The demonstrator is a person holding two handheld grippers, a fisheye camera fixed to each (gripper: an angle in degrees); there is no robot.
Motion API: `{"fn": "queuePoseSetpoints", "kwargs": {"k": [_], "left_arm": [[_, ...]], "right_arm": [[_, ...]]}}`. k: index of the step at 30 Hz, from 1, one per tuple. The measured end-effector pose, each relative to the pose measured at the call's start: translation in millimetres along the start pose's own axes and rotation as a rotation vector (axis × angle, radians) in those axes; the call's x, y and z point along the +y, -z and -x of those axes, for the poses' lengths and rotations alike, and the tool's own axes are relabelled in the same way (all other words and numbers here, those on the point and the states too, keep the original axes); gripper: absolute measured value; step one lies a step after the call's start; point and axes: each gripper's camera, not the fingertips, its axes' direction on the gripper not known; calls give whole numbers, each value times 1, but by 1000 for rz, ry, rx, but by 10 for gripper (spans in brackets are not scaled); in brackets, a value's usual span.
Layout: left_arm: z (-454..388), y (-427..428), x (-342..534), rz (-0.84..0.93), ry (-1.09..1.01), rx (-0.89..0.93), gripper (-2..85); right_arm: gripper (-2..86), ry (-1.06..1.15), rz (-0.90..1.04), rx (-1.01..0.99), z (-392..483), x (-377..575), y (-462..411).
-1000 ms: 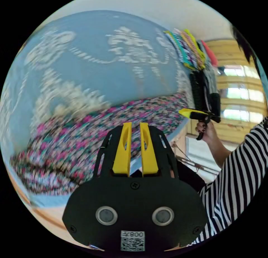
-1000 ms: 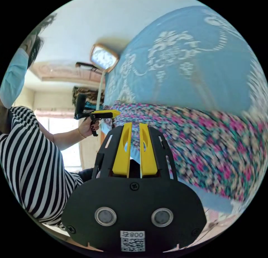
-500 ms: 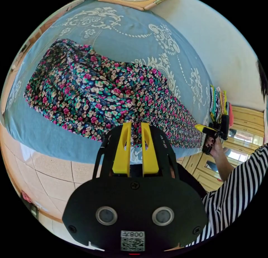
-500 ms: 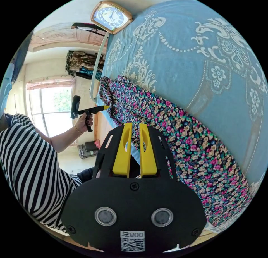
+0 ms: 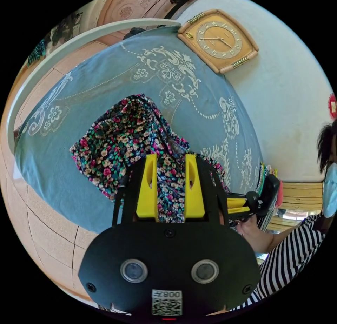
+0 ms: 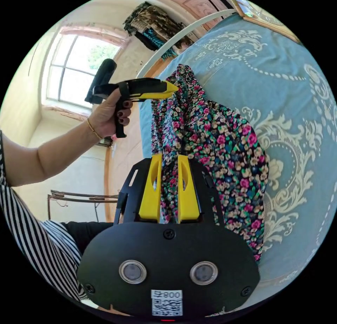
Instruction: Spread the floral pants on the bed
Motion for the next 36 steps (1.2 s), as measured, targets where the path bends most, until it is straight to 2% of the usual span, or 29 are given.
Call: {"fn": "queuePoseSetpoints", "kwargs": {"k": [4, 13, 17, 18, 19, 21, 26, 29, 36], "left_arm": [[8, 35, -5, 26, -47, -65, 47], [56, 173, 13, -82, -24, 7, 41], [101, 200, 21, -67, 78, -46, 54], [120, 202, 26, -39, 169, -48, 62], [133, 205, 33, -41, 224, 17, 70], [130, 211, 40, -60, 187, 94, 84], [98, 207, 39, 54, 33, -50, 91], [102, 213, 35, 48, 68, -133, 38], [120, 270, 38, -84, 109, -150, 27]], "right_arm": [[57, -17, 60, 53, -4, -45, -36], [9, 129, -58, -165, 29, -119, -46], [7, 201, 46, -140, 40, -155, -85], [6, 195, 76, -131, 38, -160, -94], [6, 172, 138, -124, 33, -167, -111], [7, 133, 165, -124, 23, -173, -124], [10, 100, 103, -208, 8, -191, -125], [11, 113, 115, -178, 8, -202, -124], [10, 85, 66, -260, -7, -215, -116]]}}
